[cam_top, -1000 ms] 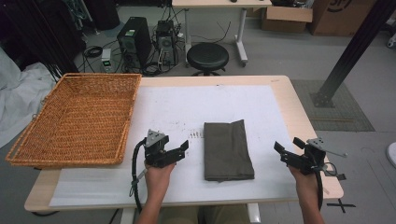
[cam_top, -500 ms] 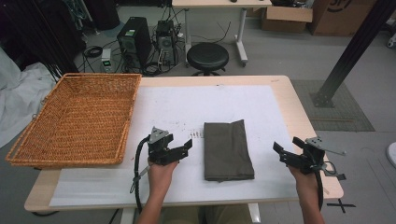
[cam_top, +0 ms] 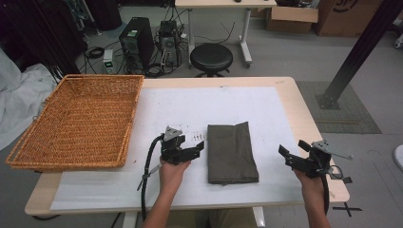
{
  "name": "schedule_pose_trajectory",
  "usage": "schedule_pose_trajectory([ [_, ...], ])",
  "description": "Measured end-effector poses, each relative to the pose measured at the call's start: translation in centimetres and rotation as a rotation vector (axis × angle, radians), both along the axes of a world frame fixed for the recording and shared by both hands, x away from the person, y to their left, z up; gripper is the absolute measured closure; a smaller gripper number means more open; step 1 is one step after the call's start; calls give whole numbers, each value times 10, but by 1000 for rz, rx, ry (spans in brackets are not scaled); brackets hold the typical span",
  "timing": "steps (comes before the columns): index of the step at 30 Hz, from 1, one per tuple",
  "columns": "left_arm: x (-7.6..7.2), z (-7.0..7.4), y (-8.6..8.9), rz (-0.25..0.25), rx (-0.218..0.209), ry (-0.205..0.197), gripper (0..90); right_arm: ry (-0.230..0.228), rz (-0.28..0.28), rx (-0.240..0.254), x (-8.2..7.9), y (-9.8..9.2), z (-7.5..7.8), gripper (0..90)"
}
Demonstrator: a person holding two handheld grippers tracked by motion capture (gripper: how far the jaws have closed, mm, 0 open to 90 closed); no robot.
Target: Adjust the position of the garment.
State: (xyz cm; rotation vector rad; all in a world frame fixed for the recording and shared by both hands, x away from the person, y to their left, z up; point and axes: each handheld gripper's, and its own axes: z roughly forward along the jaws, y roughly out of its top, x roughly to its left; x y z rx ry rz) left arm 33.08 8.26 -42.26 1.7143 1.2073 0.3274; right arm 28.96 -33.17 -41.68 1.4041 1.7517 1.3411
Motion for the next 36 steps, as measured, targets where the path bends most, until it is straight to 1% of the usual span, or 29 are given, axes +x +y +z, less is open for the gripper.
schedule_pose_trajectory([
  [2,4,-2,-7,-18,8,12,192,-1,3,-1,1,1,1,135],
  [3,6,-4,-10,-29,4,20,199,-1,6,-1,1,2,1,135],
  [4,9,-6,-13,-40,2,33,212,-1,8,-3,2,3,1,135],
  [5,11,-10,-16,-46,8,50,219,1,9,-5,2,4,1,136],
  [6,14,-13,-20,-54,25,71,222,4,13,-6,2,5,0,137],
  [7,16,-16,-22,-62,31,88,231,5,16,-8,3,6,0,138],
  [8,17,-17,-25,-66,35,93,238,7,18,-11,3,6,0,139],
  [10,17,-19,-29,-73,29,93,255,10,18,-10,3,6,-1,139],
  [12,18,-21,-34,-82,28,103,283,13,18,-10,3,6,-2,139],
  [14,19,-24,-40,-94,46,118,329,15,17,-9,3,6,-3,140],
  [15,19,-27,-44,-100,52,133,350,16,19,-9,3,7,-3,141],
  [17,19,-28,-48,-93,75,119,385,21,24,-11,3,8,-3,142],
  [18,20,-28,-48,-95,65,129,417,20,26,-13,3,8,-3,142],
  [19,20,-28,-49,-96,55,137,483,20,27,-13,3,9,-3,143],
  [20,19,-29,-51,-83,66,132,537,20,27,-15,3,9,-3,143],
  [22,17,-28,-54,-83,84,121,618,20,26,-14,4,9,-2,143],
  [23,16,-28,-55,-84,90,112,683,21,25,-15,4,10,-2,143],
  [24,16,-28,-54,-88,78,109,765,20,25,-14,4,10,-2,143],
  [25,17,-27,-52,-90,60,115,826,20,25,-15,3,10,-2,143],
  [26,18,-27,-49,-97,46,121,846,22,26,-14,3,11,-2,144],
  [28,20,-26,-41,-97,36,131,857,24,26,-16,2,11,-3,145],
  [30,21,-23,-28,-89,31,129,858,24,25,-15,2,10,-3,145],
  [35,30,-16,17,-34,3,121,853,30,25,-11,0,11,-5,146],
  [36,32,-15,26,-22,4,123,853,31,26,-12,0,11,-5,146],
])
